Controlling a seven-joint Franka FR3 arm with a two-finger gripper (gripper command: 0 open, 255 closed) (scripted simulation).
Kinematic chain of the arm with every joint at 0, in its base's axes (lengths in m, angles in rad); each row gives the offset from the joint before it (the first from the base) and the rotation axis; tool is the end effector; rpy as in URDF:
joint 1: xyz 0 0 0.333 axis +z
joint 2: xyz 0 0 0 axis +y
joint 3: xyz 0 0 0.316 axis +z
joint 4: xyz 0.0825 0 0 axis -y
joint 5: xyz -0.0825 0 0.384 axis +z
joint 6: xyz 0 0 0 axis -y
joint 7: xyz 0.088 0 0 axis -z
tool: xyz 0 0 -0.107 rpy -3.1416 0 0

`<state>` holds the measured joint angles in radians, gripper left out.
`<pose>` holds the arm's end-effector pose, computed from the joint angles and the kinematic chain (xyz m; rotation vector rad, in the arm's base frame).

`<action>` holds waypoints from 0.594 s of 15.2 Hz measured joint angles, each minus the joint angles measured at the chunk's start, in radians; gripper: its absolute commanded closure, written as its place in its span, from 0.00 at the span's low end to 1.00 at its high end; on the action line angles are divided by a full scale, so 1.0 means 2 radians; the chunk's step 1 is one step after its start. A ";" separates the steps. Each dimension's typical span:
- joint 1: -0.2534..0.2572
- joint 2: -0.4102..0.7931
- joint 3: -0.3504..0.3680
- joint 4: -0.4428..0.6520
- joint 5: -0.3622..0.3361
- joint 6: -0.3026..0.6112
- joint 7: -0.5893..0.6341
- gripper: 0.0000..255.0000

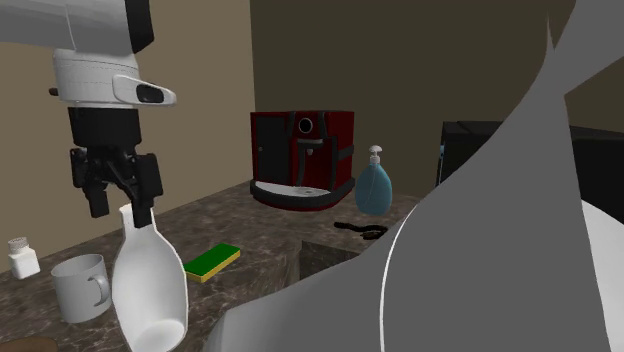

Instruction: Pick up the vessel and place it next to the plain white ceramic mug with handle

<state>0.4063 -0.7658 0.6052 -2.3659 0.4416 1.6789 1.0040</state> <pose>0.1249 0.3491 0.5311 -3.1130 0.2947 0.0483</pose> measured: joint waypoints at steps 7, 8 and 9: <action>-0.005 0.005 -0.018 0.054 -0.015 -0.050 0.005 0.00; -0.005 0.005 -0.018 0.055 -0.015 -0.051 0.005 0.00; -0.005 0.005 -0.018 0.055 -0.015 -0.051 0.005 0.00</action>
<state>0.3961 -0.7556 0.5687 -2.2557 0.4114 1.5764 1.0149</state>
